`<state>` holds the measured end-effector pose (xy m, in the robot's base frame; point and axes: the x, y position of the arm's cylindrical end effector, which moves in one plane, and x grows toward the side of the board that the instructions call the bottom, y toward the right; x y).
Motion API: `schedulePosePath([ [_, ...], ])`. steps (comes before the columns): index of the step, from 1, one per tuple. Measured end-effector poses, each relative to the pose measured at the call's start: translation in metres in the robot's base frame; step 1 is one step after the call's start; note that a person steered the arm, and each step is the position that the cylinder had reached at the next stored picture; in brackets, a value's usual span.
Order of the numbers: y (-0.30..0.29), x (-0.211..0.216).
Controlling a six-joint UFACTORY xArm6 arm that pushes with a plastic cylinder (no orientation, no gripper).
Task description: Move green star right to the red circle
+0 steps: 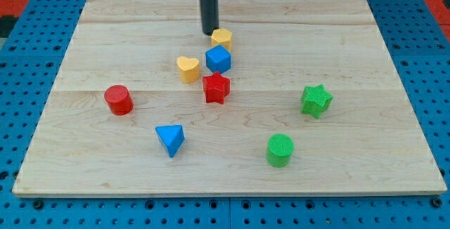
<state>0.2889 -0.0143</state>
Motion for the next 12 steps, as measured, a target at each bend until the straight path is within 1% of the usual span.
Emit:
schedulePosePath([
  [1,0.034,0.0],
  [2,0.021,0.023],
  [3,-0.022,0.023],
  [4,-0.033,0.023],
  [5,0.04,0.009],
  [6,0.122,0.055],
  [7,0.112,0.127],
  [8,0.05,0.171],
  [9,0.002,0.181],
  [10,-0.026,0.199],
  [12,-0.007,0.172],
])
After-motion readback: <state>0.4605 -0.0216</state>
